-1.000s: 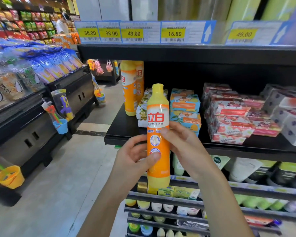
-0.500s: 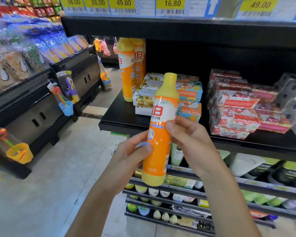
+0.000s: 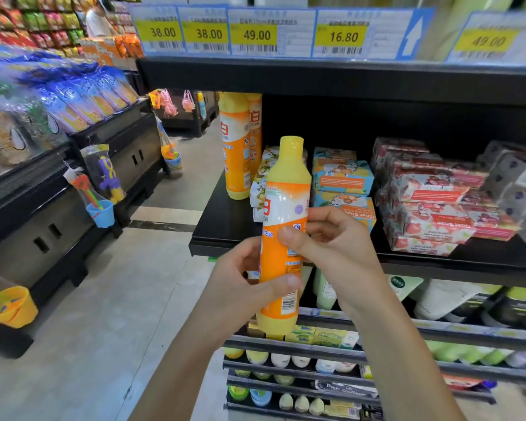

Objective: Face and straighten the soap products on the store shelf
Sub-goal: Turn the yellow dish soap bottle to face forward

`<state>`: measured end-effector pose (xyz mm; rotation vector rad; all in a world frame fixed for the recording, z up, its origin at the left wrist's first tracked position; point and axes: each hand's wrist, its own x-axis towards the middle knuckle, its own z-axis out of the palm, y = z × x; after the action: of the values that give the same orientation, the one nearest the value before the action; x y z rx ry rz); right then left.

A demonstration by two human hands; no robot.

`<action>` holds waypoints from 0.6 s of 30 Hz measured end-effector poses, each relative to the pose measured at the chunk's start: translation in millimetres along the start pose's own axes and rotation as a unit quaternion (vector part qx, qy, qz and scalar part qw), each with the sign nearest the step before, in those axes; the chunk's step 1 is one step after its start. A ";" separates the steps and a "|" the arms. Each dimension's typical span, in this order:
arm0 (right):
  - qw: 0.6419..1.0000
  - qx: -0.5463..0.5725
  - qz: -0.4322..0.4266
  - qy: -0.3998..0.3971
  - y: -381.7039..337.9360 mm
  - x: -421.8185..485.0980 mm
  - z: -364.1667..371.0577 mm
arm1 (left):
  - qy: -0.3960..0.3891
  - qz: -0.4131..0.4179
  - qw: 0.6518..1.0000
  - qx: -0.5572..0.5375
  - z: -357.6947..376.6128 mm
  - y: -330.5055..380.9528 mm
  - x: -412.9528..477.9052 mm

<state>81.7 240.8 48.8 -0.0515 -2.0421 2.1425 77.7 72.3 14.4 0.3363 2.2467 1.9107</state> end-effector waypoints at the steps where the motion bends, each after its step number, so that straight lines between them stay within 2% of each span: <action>1: 1.000 -0.005 -0.003 0.006 -0.5 0.1 3.4 | 0.007 0.006 1.000 -0.001 -2.5 -0.2 1.0; 5: 0.999 -0.034 -0.004 0.013 -2.7 0.8 11.8 | 0.027 0.030 0.999 -0.021 -12.9 -7.1 5.1; 9: 0.999 -0.043 0.008 0.001 -5.9 0.2 13.6 | 0.010 0.047 0.998 -0.050 -24.7 -11.2 7.6; 18: 0.998 0.047 0.008 -0.035 -13.4 -6.8 13.4 | -0.117 0.032 0.979 -0.164 -38.7 -2.6 13.0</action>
<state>87.8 227.0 62.1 0.0196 -1.9797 2.2779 54.4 38.9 18.3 0.5564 1.7576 2.1044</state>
